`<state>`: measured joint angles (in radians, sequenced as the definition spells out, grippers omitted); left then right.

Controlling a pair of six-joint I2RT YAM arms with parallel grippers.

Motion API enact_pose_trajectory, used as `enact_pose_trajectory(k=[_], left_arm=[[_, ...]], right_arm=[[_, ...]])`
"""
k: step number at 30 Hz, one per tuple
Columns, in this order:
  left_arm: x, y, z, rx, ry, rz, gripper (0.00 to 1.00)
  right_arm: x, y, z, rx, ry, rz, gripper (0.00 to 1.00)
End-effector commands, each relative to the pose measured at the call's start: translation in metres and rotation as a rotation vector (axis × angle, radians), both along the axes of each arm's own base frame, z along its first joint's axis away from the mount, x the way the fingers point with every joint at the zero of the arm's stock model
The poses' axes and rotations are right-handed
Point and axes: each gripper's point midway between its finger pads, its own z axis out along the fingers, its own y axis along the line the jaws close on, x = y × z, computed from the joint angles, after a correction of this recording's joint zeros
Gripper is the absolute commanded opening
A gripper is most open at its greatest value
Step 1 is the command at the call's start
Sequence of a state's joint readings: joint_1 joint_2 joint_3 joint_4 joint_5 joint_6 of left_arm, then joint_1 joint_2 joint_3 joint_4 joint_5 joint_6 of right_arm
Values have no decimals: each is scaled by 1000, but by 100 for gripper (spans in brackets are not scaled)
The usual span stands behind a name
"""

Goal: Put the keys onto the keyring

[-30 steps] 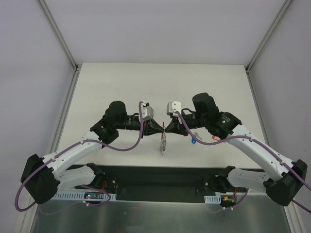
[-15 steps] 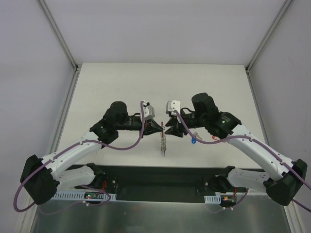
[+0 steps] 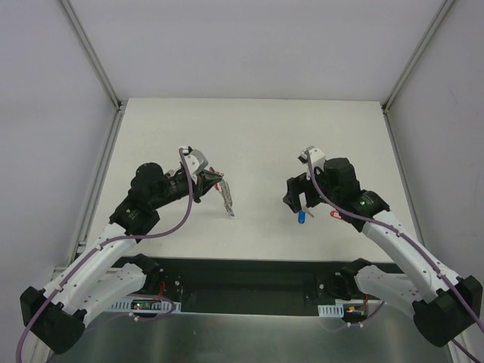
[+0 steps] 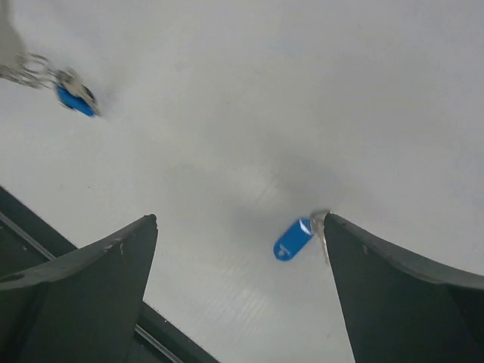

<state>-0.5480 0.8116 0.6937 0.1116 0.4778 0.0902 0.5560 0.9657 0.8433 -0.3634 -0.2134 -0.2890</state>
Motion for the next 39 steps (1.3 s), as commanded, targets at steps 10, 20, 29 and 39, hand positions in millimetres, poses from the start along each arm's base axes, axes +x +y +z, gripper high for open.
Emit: enact_pose_trajectory(k=[10, 20, 29, 39], left_arm=[[6, 35, 1, 63, -108, 140, 0], [8, 44, 3, 95, -139, 174, 0], [8, 43, 1, 100, -135, 167, 0], [7, 43, 2, 101, -143, 168, 0]], right_arm=[[19, -76, -97, -59, 379, -674, 70], [12, -67, -139, -121, 588, -645, 70], [-8, -52, -161, -179, 730, -544, 76], [2, 39, -133, -99, 744, -353, 75]])
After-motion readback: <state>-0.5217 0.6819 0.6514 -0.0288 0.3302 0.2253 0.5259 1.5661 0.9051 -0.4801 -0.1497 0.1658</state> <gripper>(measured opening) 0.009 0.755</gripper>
